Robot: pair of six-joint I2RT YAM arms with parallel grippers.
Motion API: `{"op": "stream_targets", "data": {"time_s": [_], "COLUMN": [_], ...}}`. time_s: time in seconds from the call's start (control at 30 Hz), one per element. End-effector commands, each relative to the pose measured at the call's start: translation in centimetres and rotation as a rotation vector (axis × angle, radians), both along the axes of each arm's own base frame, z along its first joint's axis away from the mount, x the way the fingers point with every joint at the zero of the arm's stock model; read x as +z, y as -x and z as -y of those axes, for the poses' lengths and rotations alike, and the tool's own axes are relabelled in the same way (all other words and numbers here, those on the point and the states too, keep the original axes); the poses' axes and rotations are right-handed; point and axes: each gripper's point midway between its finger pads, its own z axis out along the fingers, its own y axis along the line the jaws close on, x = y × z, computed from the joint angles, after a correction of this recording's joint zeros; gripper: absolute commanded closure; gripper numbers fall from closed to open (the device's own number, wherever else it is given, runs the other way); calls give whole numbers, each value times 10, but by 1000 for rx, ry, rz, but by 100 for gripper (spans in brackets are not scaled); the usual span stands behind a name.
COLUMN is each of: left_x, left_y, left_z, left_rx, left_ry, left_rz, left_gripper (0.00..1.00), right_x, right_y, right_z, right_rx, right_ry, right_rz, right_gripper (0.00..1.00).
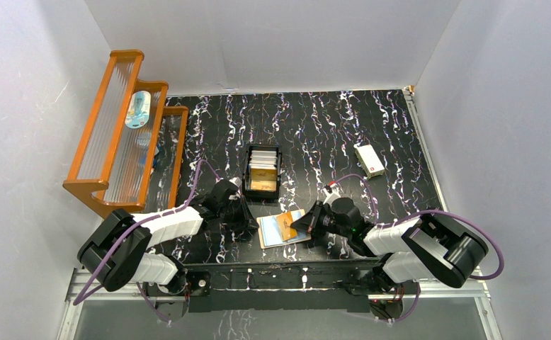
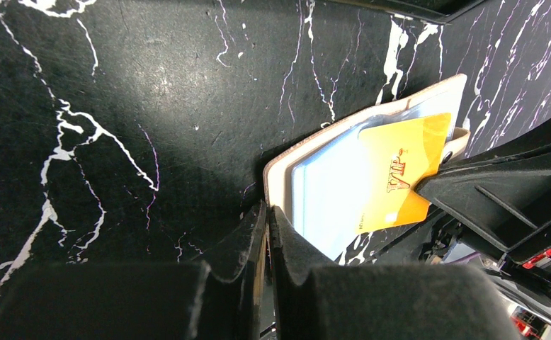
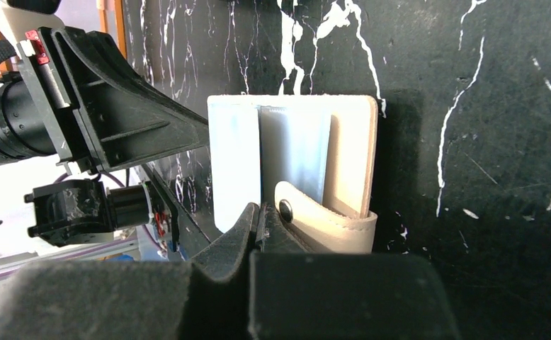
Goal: Put the credit cards into the card holder
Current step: Insert the credit card into the card holder.
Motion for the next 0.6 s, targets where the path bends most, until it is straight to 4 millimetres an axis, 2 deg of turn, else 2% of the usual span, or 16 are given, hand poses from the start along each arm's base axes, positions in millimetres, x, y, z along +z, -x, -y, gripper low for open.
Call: {"op": "stream_targets", "data": {"time_s": [0.0,0.17,0.43,0.57], "left_x": [-20,-21,-23,-24], "left_y": [12,13,13,14], "left_z": [-22,-22,-23,-21], "left_rx": [18,17,12,0], "left_ry": [-118,-121,-127,-128], "left_rz": [-43,-45,-39,-43], "left_gripper": [94,94,93,93], "right_x": [15,10,6,2], "right_y": [-2,1,-1,-3], "right_z": [-10,-8,-9,-12], "right_rx": [1,5,2,12], "right_ry": [-66,-36,0,26], "right_rz": [17,16,27,16], "right_gripper": [96,88,88,81]}}
